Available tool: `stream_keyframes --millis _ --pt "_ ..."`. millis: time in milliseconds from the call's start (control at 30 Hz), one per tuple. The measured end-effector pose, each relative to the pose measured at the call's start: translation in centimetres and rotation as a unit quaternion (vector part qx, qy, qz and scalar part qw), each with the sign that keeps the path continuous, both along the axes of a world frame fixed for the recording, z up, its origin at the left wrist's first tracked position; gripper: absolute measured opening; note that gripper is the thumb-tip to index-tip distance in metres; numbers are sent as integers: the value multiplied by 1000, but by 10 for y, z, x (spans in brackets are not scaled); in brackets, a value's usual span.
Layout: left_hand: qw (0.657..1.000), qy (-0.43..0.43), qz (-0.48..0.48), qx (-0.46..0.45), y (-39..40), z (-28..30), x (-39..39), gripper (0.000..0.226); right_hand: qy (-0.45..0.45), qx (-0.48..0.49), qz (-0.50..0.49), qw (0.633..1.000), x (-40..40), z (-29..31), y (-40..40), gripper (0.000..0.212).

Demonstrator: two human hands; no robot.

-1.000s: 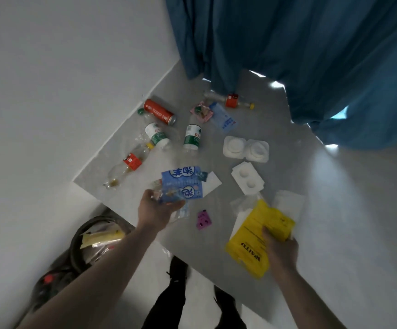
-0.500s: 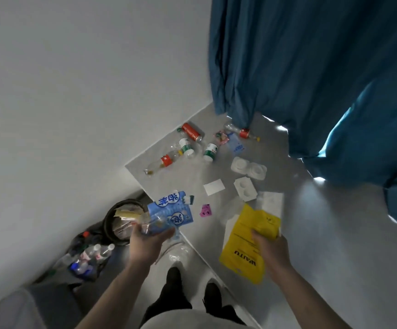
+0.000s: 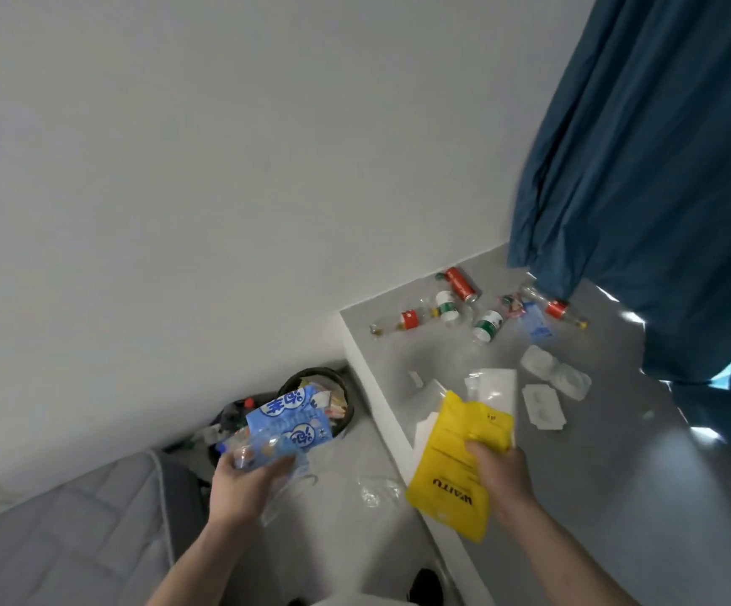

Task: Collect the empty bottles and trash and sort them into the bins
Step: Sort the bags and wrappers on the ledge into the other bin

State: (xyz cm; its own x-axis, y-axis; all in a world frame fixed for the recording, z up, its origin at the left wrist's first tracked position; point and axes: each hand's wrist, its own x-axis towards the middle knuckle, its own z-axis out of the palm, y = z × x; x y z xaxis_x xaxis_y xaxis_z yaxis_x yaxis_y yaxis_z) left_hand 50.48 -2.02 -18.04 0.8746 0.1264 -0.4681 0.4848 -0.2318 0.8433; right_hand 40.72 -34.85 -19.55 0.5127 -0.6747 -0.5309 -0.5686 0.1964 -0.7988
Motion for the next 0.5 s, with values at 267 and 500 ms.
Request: stream_keyframes --millis 267,500 --pt "1000 -4 22 2 135 2 15 22 -7 -4 18 1000 46 -7 111 9" --pt "998 47 33 -11 177 -29 32 56 -20 14 1 1000 56 -3 159 8"
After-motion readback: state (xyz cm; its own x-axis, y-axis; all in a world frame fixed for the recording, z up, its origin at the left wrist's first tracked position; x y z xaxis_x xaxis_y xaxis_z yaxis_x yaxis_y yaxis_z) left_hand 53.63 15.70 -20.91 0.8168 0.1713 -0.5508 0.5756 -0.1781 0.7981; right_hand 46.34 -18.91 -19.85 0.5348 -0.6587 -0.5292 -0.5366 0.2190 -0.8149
